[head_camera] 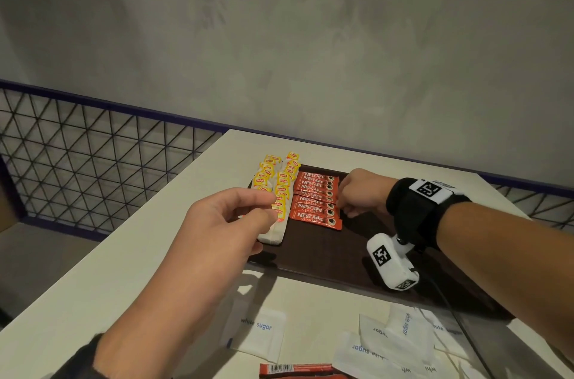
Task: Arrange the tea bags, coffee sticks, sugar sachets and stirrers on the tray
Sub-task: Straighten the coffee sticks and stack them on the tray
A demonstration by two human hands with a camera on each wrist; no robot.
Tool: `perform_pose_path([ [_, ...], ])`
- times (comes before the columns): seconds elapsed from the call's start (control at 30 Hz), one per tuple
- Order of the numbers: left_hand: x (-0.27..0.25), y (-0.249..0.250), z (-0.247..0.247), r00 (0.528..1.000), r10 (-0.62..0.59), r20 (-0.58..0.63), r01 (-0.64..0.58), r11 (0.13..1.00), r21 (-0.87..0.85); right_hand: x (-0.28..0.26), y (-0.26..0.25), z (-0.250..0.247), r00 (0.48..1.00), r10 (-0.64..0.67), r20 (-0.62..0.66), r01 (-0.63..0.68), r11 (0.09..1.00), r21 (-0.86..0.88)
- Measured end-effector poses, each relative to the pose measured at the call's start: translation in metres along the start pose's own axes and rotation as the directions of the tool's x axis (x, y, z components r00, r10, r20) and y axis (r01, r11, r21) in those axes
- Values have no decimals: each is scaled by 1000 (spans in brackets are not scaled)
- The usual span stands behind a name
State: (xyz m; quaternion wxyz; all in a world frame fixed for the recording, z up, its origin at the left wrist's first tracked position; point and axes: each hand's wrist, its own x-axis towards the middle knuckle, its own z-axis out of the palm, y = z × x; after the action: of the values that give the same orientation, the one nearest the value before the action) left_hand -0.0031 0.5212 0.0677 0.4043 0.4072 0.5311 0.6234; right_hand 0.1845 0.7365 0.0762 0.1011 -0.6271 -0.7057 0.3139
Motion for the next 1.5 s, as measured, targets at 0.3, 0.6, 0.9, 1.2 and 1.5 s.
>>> perform_pose_path([
  [0.3,0,0,0,1000,-6,-1,6,1000,-6,-1,-5,4,987,-146,73,162,932,-323],
  [0.6,1,0,0,1000,1,-3,-1,1000,12,-1,-4,3,980,-179,90,200,907,-371],
  [0.9,2,-2,-2,1000,8,-9,-8,1000,7,4,-2,0,988,-144,50,152,940,-307],
  [1.2,1,1,-1,1000,4,-8,-4,1000,4,2,0,0,984,-174,33,175,935,-308],
  [1.5,-4,10,2,1000,21,-12,-21,1000,-4,-44,-18,3,919,-320,231,388,843,-373],
])
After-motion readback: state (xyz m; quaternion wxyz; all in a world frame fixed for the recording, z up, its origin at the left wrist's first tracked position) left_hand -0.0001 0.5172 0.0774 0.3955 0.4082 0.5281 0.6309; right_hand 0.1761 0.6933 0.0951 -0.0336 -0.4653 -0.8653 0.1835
